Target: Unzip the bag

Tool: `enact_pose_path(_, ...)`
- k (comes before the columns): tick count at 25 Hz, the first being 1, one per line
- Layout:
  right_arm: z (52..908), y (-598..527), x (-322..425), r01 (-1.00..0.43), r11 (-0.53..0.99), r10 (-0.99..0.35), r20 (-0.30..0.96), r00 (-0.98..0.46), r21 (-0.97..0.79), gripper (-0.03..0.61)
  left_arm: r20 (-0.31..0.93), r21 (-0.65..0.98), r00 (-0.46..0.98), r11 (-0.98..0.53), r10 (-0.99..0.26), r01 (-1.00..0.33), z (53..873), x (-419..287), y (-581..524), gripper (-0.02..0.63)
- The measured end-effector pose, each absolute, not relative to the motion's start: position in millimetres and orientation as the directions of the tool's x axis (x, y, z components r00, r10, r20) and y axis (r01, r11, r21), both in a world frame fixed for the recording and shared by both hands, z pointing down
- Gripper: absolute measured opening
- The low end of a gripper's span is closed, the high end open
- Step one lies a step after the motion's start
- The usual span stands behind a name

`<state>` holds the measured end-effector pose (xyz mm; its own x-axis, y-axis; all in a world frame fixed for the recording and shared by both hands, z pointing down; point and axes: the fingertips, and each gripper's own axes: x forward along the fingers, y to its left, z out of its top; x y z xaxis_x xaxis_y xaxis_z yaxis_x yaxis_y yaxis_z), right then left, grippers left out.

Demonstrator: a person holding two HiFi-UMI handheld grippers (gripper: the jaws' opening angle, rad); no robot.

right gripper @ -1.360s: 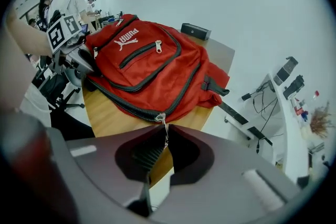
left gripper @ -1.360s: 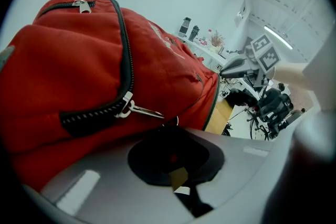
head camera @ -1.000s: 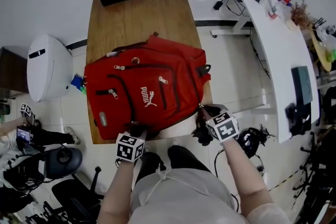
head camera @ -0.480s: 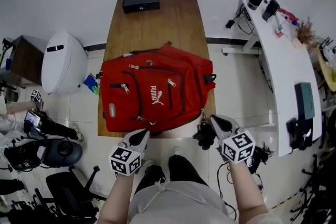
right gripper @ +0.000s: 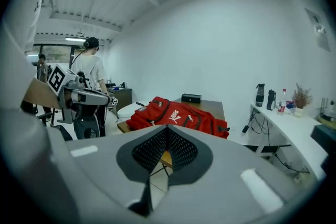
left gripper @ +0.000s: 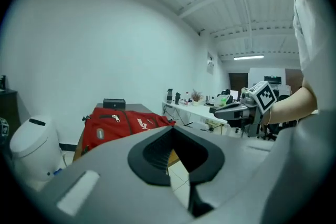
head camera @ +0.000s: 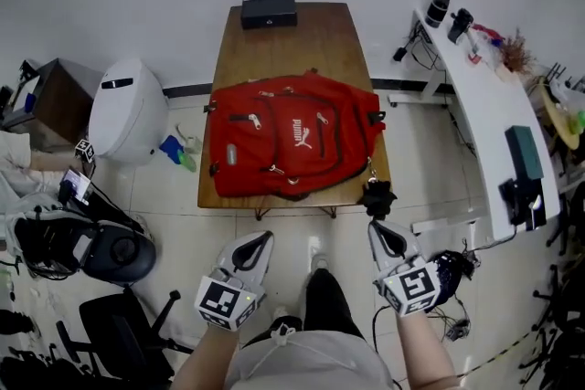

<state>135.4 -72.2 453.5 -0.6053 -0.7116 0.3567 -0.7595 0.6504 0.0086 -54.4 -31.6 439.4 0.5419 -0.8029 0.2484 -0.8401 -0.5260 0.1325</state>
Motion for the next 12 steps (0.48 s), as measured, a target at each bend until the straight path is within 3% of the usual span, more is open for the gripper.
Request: enact_pose_path(12, 391, 79, 69, -0.705, 0.7, -0.707, 0.251, -0.662, 0.114, 0.008, 0.158, 0.067, 0.58, -0.578, -0.799, -0.814, 389, -82, 109, 0.006)
